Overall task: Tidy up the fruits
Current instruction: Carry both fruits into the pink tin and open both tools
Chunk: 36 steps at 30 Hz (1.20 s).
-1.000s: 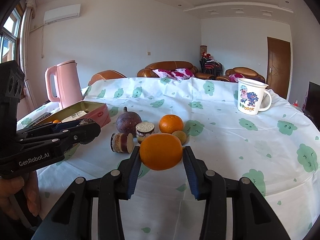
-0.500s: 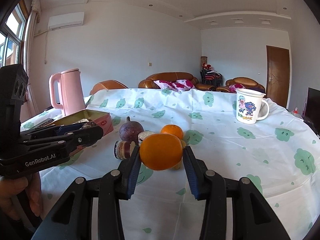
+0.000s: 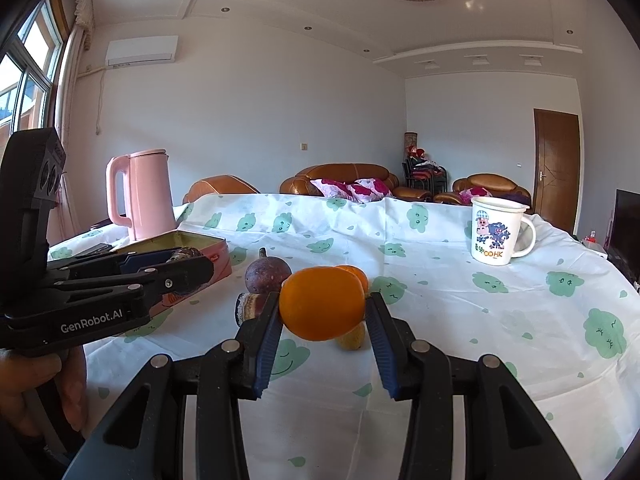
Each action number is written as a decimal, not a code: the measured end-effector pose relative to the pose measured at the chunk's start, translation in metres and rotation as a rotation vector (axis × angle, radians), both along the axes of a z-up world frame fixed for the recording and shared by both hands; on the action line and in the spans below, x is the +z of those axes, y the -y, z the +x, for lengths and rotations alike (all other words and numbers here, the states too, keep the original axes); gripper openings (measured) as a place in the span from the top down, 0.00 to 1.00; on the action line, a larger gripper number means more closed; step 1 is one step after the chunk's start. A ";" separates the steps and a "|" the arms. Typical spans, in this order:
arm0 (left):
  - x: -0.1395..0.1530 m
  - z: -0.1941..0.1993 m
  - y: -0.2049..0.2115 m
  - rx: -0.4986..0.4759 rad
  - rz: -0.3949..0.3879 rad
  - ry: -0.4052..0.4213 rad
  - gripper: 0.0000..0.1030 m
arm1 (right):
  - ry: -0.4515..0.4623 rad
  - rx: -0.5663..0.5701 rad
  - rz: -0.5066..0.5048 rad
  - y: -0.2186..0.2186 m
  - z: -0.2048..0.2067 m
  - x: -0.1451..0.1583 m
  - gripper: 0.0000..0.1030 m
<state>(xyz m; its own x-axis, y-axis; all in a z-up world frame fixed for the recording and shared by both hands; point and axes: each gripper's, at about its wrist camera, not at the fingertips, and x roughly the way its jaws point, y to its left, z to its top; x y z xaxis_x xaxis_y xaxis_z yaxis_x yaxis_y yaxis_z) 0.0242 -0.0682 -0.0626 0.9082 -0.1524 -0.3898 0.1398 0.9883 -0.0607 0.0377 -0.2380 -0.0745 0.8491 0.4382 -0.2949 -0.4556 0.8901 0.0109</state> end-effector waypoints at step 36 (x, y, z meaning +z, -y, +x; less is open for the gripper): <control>0.012 -0.014 -0.153 0.319 -0.048 -0.061 0.62 | -0.096 0.352 -0.057 -0.155 0.026 0.038 0.57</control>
<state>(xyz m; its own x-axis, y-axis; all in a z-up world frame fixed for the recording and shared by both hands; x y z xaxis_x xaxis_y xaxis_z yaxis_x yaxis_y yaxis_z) 0.0105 0.0844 -0.0504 0.8883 0.1169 -0.4441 -0.1821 0.9774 -0.1070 0.0641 -0.0830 -0.0370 0.6167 0.6789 -0.3985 -0.7332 0.6796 0.0230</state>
